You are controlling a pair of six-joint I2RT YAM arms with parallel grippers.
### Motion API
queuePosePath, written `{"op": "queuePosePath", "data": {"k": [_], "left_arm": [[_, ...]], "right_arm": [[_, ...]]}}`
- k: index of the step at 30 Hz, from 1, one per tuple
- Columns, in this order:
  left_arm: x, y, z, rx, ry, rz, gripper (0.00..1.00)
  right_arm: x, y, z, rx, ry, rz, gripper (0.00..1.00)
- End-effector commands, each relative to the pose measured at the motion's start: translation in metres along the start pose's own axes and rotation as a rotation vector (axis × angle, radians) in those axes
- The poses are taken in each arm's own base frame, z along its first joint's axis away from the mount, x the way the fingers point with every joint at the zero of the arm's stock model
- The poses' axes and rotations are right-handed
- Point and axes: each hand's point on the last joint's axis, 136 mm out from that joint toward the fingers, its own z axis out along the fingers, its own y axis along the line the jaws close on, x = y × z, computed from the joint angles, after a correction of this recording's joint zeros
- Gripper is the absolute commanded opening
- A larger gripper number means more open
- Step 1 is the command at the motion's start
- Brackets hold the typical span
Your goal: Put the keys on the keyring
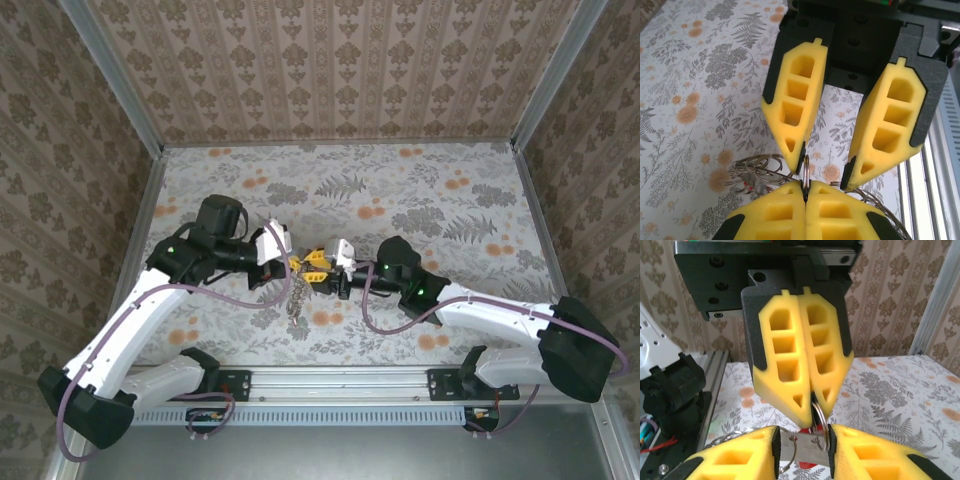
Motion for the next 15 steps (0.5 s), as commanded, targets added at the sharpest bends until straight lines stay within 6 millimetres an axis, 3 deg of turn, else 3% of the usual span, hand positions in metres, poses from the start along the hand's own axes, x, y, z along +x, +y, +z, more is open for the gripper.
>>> {"op": "queuePosePath", "data": {"k": [1,4,15], "left_arm": [[-0.004,-0.007,-0.007,0.018,0.033,0.083,0.0],[0.001,-0.011,-0.006,0.045,0.077,0.089,0.0],[0.011,-0.015,-0.003,0.066,0.178,0.123,0.0]], "right_arm": [[0.012,0.002,0.003,0.0,0.114,-0.097,0.32],[0.013,0.009,0.009,-0.032,0.133,-0.123,0.29],[0.022,0.016,0.011,-0.053,0.193,-0.12,0.0]]}}
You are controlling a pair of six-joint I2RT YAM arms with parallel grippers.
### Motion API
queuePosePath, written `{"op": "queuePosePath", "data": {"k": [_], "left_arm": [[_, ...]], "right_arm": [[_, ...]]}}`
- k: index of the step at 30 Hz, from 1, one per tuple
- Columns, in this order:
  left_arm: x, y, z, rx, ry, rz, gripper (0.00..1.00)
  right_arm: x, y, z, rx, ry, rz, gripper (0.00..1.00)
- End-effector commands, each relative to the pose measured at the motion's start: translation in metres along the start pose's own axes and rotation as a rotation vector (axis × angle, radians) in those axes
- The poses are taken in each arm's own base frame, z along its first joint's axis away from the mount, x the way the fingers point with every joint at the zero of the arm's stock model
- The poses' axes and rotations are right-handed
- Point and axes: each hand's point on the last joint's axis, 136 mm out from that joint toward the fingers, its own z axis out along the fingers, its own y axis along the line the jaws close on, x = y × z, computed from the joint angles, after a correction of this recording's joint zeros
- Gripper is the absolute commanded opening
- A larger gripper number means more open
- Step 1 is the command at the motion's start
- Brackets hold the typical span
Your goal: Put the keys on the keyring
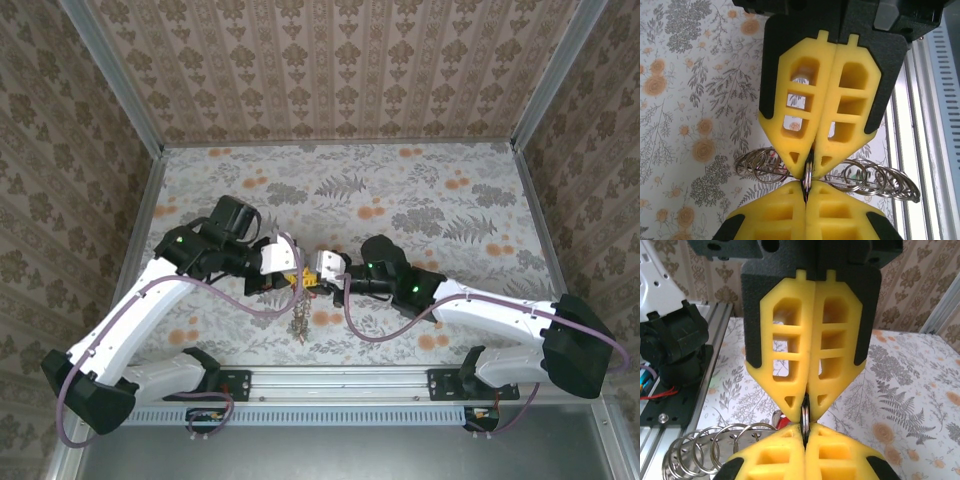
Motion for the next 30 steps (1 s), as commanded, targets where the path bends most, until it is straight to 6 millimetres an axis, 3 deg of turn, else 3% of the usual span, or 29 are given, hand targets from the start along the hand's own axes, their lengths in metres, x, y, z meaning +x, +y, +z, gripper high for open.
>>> {"op": "queuePosePath", "data": {"k": [1,2,4,6,10,15,18,23,27,30], "left_arm": [[-0.015,0.002,-0.011,-0.019,-0.029,0.055,0.0],[-0.015,0.003,-0.012,-0.027,-0.035,0.054,0.0],[-0.016,0.003,-0.012,-0.041,-0.048,0.057,0.18],[-0.014,-0.003,-0.011,-0.041,-0.073,0.076,0.24],[-0.01,-0.006,-0.012,-0.085,-0.116,0.083,0.35],[-0.007,-0.003,-0.016,-0.13,-0.131,0.075,0.41],[-0.005,0.001,-0.013,-0.14,-0.13,0.063,0.38],[-0.009,0.008,-0.011,-0.165,-0.148,0.072,0.23],[-0.007,0.013,-0.013,-0.193,-0.133,0.083,0.02],[-0.005,0.014,-0.014,-0.203,-0.119,0.087,0.0]], "right_arm": [[-0.001,-0.002,0.002,0.006,0.028,-0.012,0.0],[-0.001,-0.002,0.002,0.01,0.023,-0.006,0.0],[-0.007,-0.004,0.001,0.03,-0.019,0.017,0.0],[-0.019,-0.008,-0.002,0.041,-0.091,0.052,0.0],[-0.041,-0.012,-0.011,0.033,-0.215,0.112,0.0],[-0.044,-0.01,-0.018,0.006,-0.25,0.122,0.0],[-0.045,-0.011,-0.022,-0.004,-0.258,0.127,0.0],[-0.05,-0.011,-0.022,-0.018,-0.273,0.135,0.0],[-0.057,-0.013,-0.021,-0.017,-0.307,0.152,0.0],[-0.062,-0.016,-0.022,-0.011,-0.334,0.169,0.0]]}}
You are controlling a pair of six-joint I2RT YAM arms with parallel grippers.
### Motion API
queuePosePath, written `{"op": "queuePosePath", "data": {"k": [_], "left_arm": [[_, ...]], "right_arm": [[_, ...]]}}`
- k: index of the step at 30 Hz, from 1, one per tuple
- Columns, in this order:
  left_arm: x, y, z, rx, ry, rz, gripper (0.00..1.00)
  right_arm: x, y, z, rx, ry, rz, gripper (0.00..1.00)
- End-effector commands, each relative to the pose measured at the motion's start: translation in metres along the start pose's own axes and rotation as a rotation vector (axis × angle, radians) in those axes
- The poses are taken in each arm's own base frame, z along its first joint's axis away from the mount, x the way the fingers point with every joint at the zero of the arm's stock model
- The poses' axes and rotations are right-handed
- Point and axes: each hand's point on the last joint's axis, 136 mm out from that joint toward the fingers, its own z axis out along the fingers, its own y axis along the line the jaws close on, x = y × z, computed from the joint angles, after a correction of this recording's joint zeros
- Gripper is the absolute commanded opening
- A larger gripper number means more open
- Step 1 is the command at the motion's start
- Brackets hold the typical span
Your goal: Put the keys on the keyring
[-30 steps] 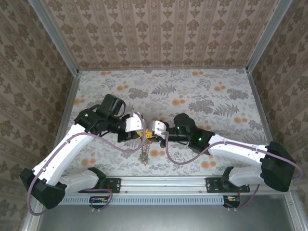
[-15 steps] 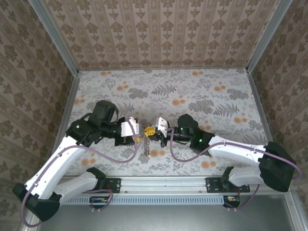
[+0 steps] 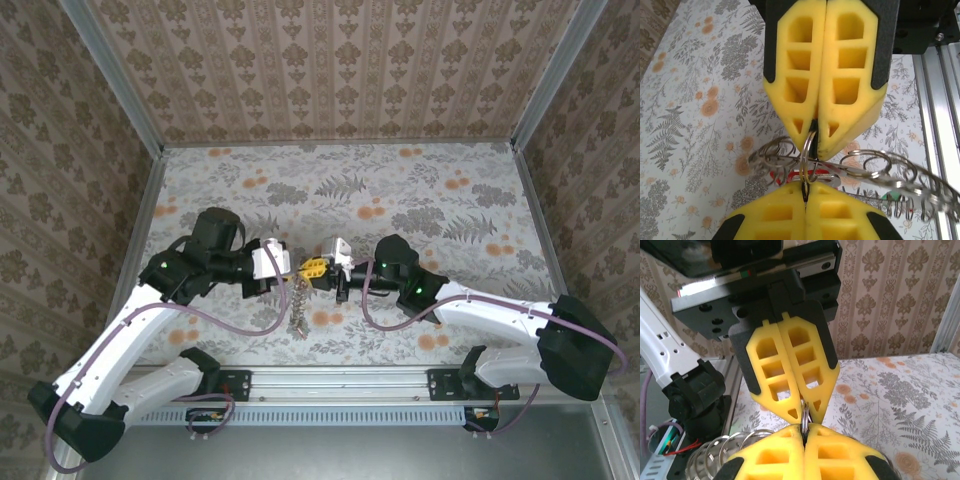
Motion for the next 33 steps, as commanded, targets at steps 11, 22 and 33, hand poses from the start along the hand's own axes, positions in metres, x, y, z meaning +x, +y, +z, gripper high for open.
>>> {"op": "queuePosePath", "data": {"k": [11,22,33], "left_arm": [[-0.015,0.0,0.004,0.0,-0.094,0.005,0.0],[-0.032,-0.008,0.014,-0.017,-0.11,0.089,0.0],[-0.007,-0.002,-0.003,-0.156,0.016,0.141,0.0]], "right_arm": [[-0.053,-0.023,-0.006,0.105,-0.291,0.126,0.0],[-0.028,-0.035,0.012,0.286,-0.167,0.131,0.0],[-0.011,-0.014,0.01,0.238,-0.055,-0.01,0.0]]}}
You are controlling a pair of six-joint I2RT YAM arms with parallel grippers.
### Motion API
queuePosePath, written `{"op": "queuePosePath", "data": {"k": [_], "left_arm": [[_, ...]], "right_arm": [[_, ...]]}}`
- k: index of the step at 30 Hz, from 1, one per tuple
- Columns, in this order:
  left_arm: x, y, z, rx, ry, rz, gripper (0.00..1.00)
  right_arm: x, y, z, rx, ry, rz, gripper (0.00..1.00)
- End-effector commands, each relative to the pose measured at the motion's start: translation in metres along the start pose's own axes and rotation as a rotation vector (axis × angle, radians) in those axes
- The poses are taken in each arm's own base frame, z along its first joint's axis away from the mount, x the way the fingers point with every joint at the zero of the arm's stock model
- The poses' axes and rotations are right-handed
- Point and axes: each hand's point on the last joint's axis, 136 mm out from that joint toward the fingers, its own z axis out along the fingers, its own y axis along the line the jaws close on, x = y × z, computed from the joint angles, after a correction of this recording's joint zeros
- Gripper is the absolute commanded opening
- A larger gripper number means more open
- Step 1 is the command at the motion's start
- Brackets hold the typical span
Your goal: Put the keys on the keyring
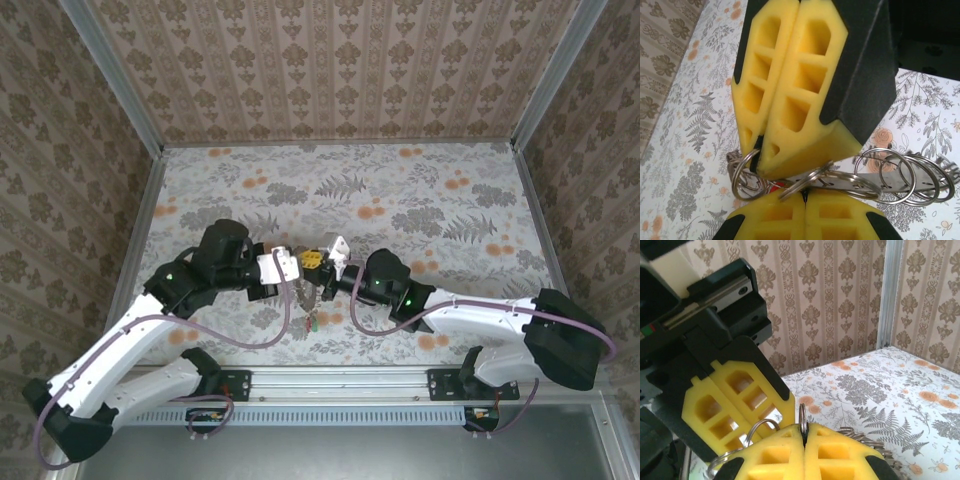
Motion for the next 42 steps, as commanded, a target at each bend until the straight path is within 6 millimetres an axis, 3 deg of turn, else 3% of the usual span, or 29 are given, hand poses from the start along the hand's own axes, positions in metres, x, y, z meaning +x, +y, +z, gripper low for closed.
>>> {"op": "queuePosePath", "data": {"k": [1,10,23,28,33,42], "left_arm": [[-0.01,-0.002,-0.015,-0.032,-0.043,0.077,0.0],[0.0,0.006,-0.026,-0.09,0.033,0.151,0.0],[-0.005,0.005,-0.027,-0.113,-0.017,0.173,0.0],[0.004,-0.001,-0.014,-0.102,-0.045,0.087,0.33],[0.01,-0.019,-0.006,-0.047,-0.164,-0.021,0.52],[-0.007,-0.041,-0.002,0.106,-0.394,-0.155,0.56]], "right_arm": [[-0.012,0.012,-0.004,-0.052,0.009,-0.106,0.0],[-0.003,0.037,-0.016,-0.239,0.096,-0.141,0.0],[-0.001,0.037,-0.017,-0.295,0.151,-0.091,0.0],[-0.009,0.037,-0.018,-0.305,0.131,-0.098,0.0],[-0.013,0.037,-0.025,-0.349,0.123,-0.156,0.0],[-0.024,0.033,-0.047,-0.439,0.128,-0.255,0.0]]}}
